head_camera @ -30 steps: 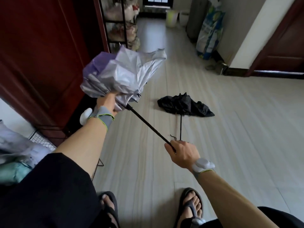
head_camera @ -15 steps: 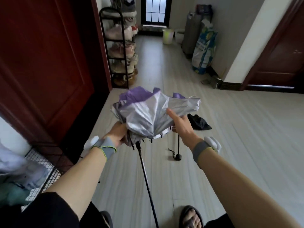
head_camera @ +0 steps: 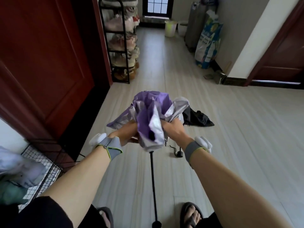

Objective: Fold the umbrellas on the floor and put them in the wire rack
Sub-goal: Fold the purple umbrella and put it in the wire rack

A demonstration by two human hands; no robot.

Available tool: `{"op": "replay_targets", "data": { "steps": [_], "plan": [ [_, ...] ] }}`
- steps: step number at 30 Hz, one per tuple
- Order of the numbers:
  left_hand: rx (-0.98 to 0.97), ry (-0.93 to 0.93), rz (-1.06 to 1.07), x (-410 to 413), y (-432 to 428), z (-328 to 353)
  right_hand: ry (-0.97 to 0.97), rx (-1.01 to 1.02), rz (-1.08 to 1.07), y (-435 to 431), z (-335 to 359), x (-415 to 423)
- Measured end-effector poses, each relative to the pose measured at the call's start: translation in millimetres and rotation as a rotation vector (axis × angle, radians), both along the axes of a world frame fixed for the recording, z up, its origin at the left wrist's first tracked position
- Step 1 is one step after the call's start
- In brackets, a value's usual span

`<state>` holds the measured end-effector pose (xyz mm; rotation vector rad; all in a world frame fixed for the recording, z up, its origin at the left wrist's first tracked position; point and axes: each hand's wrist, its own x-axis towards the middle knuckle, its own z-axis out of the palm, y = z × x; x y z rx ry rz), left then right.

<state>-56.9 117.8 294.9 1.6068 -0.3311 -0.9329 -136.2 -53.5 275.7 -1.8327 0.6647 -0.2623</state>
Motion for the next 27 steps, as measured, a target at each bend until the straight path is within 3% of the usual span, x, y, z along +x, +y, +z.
{"op": "replay_targets", "data": {
  "steps": [2, 5, 7, 13, 17, 21, 23, 27],
  "plan": [
    [0.027, 0.006, -0.059, 0, 0, 0, -0.028, 0.072, -0.057, -2, 5, 0],
    [0.229, -0.12, -0.263, -3, 1, -8, -0.009, 0.081, -0.131, -3, 6, 5],
    [0.256, -0.173, -0.308, -10, -4, -11, 0.014, 0.154, -0.146, 2, 4, 7],
    [0.008, -0.103, 0.329, 0, -13, -13, 0.084, 0.044, 0.128, 16, 11, 6],
    [0.064, -0.082, 0.418, 4, -9, -10, 0.115, 0.242, 0.218, 21, 22, 3],
    [0.167, -0.078, 0.294, -7, -13, -11, 0.054, 0.498, 0.295, 21, 26, -5],
    [0.163, 0.035, 0.219, -14, -13, -7, -0.023, 0.436, 0.283, 21, 22, -6],
    [-0.038, 0.263, 0.133, -8, -8, -1, -0.096, 0.216, 0.087, 14, 15, -5]
  ]
}}
